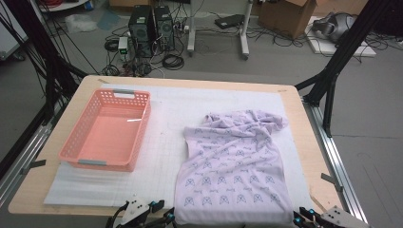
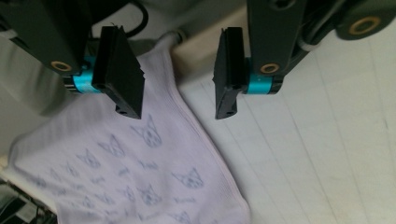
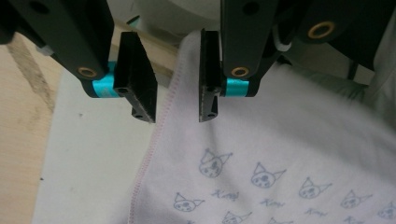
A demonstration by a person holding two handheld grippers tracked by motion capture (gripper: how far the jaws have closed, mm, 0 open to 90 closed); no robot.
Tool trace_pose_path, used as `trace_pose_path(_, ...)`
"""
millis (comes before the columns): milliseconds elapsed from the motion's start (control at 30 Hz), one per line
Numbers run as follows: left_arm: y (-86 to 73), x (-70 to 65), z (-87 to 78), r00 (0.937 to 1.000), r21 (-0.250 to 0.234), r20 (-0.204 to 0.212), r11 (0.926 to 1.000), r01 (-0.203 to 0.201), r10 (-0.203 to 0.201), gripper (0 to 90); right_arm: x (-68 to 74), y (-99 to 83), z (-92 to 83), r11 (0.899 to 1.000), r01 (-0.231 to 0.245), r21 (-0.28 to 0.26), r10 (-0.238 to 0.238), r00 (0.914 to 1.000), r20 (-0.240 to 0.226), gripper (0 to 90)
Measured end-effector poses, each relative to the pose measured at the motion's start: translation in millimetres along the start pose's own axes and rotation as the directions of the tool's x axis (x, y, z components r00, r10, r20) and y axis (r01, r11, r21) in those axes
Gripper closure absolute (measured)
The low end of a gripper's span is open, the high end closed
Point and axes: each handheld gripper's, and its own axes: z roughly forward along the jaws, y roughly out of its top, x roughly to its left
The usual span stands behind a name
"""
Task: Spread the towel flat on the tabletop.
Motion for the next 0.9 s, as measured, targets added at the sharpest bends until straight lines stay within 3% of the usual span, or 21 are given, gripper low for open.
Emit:
trace_pose_path(267,15.4,10.4,20.0,0.9992,0.004,-0.009,0.9993,-0.038,0.038,49.2,-2.6,14.2,22.0,0.999,0.033,-0.005,-0.032,0.9994,0.014,61.7)
trace_pose_path(500,28.4,24.3,31.1,0.9996,-0.001,-0.002,0.9996,-0.027,0.027,49.2,-10.0,25.3,36.6,1.000,0.026,-0.007,-0.026,0.9994,0.024,60.8)
trace_pose_path(667,39.4,34.7,44.4,0.9981,-0.005,0.061,1.0000,0.006,-0.006,48.0,-19.9,35.8,52.3,1.000,0.003,-0.017,-0.003,0.9998,0.021,60.1)
trace_pose_path(800,49.8,40.2,62.1,0.9964,0.035,0.083,0.9992,0.017,-0.020,41.6,-26.8,43.9,67.7,1.000,-0.011,-0.010,0.011,0.9999,0.009,60.6)
trace_pose_path(900,56.9,38.9,72.5,0.9954,0.061,0.096,0.9981,-0.004,-0.002,40.2,-28.9,48.5,78.0,1.000,0.007,0.009,-0.007,1.0000,0.005,63.6)
